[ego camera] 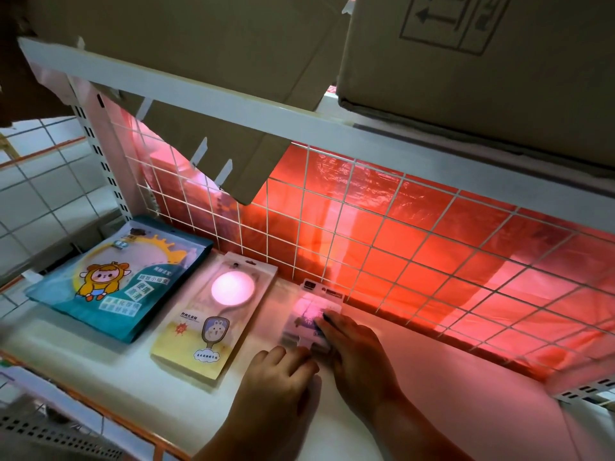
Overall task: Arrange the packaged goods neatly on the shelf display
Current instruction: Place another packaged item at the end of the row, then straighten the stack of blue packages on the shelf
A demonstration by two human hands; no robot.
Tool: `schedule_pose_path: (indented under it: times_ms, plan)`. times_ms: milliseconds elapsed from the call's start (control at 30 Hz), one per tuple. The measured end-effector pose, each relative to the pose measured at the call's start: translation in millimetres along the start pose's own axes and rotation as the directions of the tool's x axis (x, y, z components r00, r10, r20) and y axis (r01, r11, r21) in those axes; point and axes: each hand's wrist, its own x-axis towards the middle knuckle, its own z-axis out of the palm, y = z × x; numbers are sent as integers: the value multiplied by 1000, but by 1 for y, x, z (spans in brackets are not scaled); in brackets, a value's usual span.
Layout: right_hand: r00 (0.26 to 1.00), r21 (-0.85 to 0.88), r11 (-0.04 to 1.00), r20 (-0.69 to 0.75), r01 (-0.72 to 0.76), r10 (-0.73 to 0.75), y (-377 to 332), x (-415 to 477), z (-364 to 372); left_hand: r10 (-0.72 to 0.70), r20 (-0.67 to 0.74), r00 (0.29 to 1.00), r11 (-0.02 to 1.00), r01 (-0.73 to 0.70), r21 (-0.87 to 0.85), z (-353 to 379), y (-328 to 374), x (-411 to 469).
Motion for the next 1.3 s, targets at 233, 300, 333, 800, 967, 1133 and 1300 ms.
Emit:
schedule_pose_path:
  times_ms: [233,300,333,800,967,1133,1300]
  plan:
    - [1000,1,1000,-1,-17,17,-6,-1,-5,-37,4,999,999,37,-28,-2,4,-1]
    - [1000,-15,1000,12,-26,26,-8,-2,-7,-35,18,999,999,36,-41,-6,3,-2]
    - [999,-30,999,9,-38,38,-10,-3,-9,-32,27,999,998,33,-49,-7,4,-1]
    - [931,-58,987,-345,-149,120,-41,-44,-108,67,46,997,964,-53,-261,-68,38,60]
    - [858,-19,989,-500,-147,118,-53,-72,-171,202,-77,976,915,-217,-341,-113,87,93]
    - [762,-28,989,-641,-145,93,-65,-122,-247,348,-207,914,824,-403,-399,-157,159,109]
    - [621,-55,978,-779,-203,85,-85,-195,-326,434,-298,850,708,-527,-470,-194,247,107]
